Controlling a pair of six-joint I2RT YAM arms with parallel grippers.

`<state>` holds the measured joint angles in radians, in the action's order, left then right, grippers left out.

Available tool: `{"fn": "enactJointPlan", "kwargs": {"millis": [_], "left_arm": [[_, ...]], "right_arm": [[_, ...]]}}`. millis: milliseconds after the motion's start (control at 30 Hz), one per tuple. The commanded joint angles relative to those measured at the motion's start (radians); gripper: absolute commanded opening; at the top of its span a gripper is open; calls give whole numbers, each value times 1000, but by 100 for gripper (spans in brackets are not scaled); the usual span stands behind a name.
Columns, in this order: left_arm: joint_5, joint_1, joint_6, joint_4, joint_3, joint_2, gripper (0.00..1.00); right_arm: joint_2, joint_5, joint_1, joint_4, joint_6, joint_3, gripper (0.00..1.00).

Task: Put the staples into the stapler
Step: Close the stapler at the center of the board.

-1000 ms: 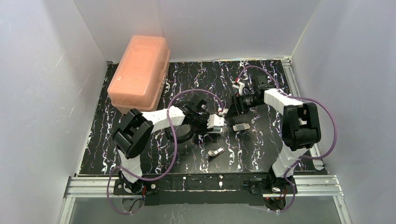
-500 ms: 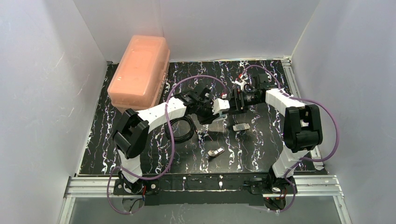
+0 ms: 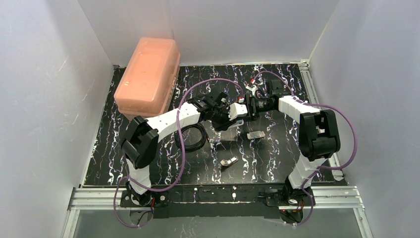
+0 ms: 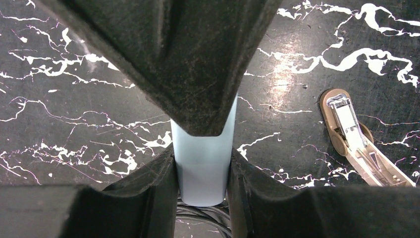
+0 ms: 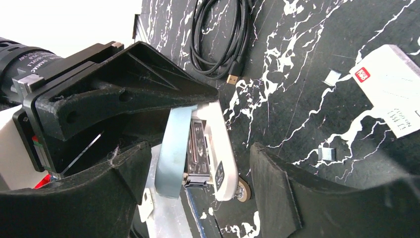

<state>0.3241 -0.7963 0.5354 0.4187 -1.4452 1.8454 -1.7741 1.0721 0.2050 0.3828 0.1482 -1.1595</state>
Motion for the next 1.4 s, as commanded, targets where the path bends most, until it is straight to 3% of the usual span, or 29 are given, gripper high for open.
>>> {"fn": "enactJointPlan", "kwargs": {"millis": [0, 600, 733, 767, 800, 833, 867, 900, 1100, 1133, 1200, 1233, 1267, 1367], "left_arm": [[-14, -6, -21, 12, -35, 9, 0], [-88, -15, -39, -14, -34, 21, 0], [-104, -21, -35, -21, -32, 22, 0], [-106, -21, -34, -21, -31, 23, 0], [-114, -23, -33, -23, -33, 24, 0], [-116, -25, -32, -23, -33, 24, 0], [-117, -28, -31, -23, -34, 23, 0], [-116, -28, -30, -23, -32, 24, 0], [-103, -32, -19, -25, -10, 3, 0], [-96, -33, -11, -20, -7, 1, 0], [-90, -31, 11, -10, 6, -7, 0], [-83, -28, 26, -4, 14, -12, 0], [-74, -23, 43, 2, 22, -16, 0], [-49, 7, 64, 30, 26, -12, 0]], "right_arm": [[-5, 53, 3, -77, 56, 24, 77], [-3, 58, 6, -145, 104, 83, 74], [-4, 71, 8, -169, 129, 90, 68], [-6, 75, 8, -177, 140, 93, 64], [-8, 80, 8, -196, 150, 97, 54], [-9, 90, 7, -213, 164, 101, 36], [-9, 89, 8, -217, 167, 102, 9], [-3, 80, 8, -215, 164, 101, 1], [29, 32, 7, -174, 114, 90, 1], [30, 26, 6, -169, 103, 88, 9], [33, -2, 1, -97, 44, 58, 52], [35, -16, -2, -60, 3, 41, 70], [38, -23, -6, -32, -28, 28, 82], [54, -35, -22, -4, -77, 15, 95]]}}
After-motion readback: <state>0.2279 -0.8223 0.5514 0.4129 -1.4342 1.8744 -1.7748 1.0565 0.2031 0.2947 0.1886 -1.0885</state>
